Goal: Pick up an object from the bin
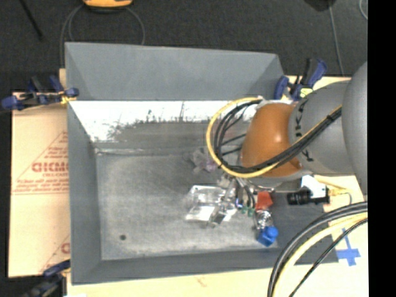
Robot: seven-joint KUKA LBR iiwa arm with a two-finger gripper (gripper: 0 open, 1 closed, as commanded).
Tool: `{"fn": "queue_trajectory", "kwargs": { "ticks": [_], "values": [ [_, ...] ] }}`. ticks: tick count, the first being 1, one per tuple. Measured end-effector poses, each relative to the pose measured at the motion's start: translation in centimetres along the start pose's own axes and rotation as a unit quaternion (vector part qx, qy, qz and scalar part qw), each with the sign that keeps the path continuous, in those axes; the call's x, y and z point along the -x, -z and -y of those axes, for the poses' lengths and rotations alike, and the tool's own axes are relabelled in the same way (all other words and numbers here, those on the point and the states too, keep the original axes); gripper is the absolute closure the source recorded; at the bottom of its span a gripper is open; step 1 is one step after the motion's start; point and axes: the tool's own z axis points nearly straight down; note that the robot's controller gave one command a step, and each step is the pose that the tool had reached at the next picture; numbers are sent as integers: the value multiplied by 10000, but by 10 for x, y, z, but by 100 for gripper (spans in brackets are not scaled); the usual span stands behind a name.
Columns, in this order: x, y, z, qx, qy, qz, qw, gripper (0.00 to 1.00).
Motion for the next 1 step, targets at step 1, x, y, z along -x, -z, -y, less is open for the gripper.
{"fn": "queue_trajectory", "kwargs": {
  "ticks": [1],
  "values": [
    [4,-23,14,43,-779,38,9969,0]
  ]
}}
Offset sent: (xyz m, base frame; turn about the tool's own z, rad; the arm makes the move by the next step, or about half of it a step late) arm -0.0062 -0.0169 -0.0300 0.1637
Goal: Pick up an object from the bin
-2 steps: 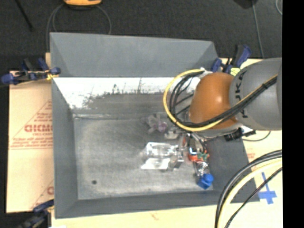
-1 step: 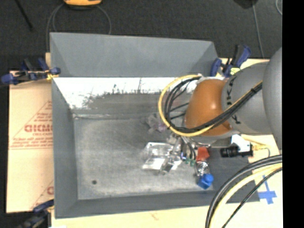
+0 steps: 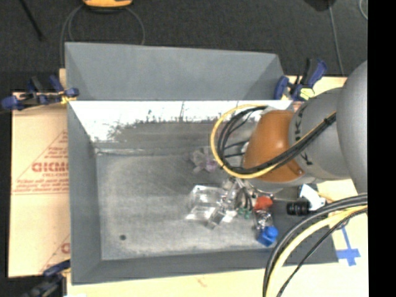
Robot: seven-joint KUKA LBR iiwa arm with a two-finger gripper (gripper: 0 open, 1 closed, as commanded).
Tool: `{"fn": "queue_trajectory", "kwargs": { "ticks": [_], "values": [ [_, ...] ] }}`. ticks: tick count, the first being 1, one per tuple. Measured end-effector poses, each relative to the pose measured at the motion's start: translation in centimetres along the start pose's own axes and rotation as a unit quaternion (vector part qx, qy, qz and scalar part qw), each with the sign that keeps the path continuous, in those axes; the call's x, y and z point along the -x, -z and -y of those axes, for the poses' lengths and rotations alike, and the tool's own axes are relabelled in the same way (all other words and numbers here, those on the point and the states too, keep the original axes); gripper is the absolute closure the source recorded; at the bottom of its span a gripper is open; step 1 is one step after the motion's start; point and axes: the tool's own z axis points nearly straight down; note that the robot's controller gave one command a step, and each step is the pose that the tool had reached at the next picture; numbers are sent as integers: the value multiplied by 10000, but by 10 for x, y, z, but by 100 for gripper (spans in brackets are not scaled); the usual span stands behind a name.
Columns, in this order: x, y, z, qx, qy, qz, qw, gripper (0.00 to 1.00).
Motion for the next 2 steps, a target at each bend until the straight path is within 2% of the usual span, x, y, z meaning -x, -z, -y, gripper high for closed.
{"fn": "queue_trajectory", "kwargs": {
  "ticks": [1,2],
  "values": [
    [2,2,-1,-23,41,-10,10000,0],
    [3,4,-1,-23,45,-2,10000,100]
  ]
}}
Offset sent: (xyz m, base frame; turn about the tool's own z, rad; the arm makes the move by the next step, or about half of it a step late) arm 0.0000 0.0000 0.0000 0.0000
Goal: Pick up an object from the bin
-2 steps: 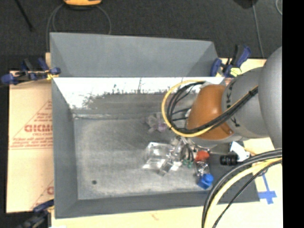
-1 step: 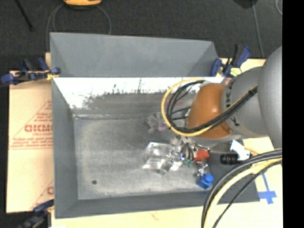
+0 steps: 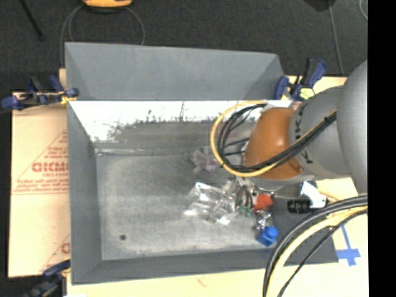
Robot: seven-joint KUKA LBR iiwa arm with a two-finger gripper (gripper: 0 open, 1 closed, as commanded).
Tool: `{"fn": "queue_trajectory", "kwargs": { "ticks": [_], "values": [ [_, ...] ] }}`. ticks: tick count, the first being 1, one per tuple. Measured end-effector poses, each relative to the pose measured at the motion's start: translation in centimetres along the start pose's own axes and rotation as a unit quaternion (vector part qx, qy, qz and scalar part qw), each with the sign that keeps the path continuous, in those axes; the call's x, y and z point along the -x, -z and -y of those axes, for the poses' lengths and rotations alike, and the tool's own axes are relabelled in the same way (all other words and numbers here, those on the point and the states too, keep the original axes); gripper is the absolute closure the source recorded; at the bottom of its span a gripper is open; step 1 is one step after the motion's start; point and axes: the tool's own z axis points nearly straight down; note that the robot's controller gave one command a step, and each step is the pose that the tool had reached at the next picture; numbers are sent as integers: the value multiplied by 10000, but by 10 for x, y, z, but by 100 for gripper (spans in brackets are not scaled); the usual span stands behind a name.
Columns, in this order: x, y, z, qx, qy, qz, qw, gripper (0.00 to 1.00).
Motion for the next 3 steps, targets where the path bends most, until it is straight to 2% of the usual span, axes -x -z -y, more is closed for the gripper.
{"fn": "queue_trajectory", "kwargs": {
  "ticks": [3],
  "values": [
    [2,54,2,-19,71,-26,10000,100]
  ]
}}
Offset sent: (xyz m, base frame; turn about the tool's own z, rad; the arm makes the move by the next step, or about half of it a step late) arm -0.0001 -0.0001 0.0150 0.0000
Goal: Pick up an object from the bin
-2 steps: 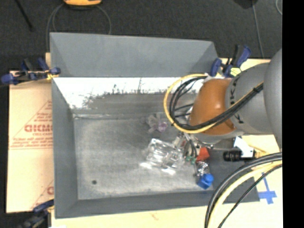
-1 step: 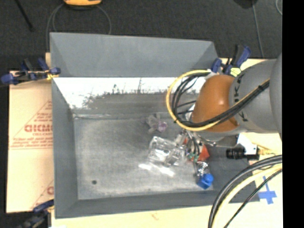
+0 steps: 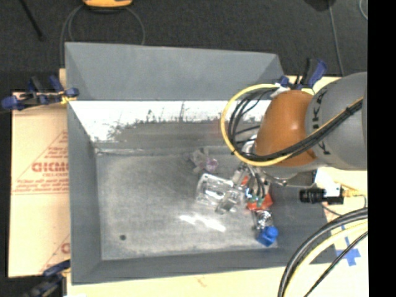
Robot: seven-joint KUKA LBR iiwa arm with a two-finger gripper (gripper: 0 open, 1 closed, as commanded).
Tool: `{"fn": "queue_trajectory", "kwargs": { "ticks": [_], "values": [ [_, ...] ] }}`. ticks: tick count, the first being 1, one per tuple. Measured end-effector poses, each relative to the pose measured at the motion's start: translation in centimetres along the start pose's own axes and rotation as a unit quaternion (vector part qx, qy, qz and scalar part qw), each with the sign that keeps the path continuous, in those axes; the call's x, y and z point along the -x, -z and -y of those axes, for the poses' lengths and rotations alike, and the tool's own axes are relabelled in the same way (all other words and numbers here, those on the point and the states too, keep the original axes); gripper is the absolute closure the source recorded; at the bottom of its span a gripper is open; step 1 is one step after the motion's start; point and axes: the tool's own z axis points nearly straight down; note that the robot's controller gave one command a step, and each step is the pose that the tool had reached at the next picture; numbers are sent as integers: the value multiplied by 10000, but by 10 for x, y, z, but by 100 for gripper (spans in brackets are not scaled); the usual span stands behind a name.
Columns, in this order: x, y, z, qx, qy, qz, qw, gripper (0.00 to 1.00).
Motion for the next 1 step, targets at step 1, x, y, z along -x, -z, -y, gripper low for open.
{"fn": "queue_trajectory", "kwargs": {
  "ticks": [1],
  "values": [
    [1,39,1,1,33,5,10000,100]
  ]
}}
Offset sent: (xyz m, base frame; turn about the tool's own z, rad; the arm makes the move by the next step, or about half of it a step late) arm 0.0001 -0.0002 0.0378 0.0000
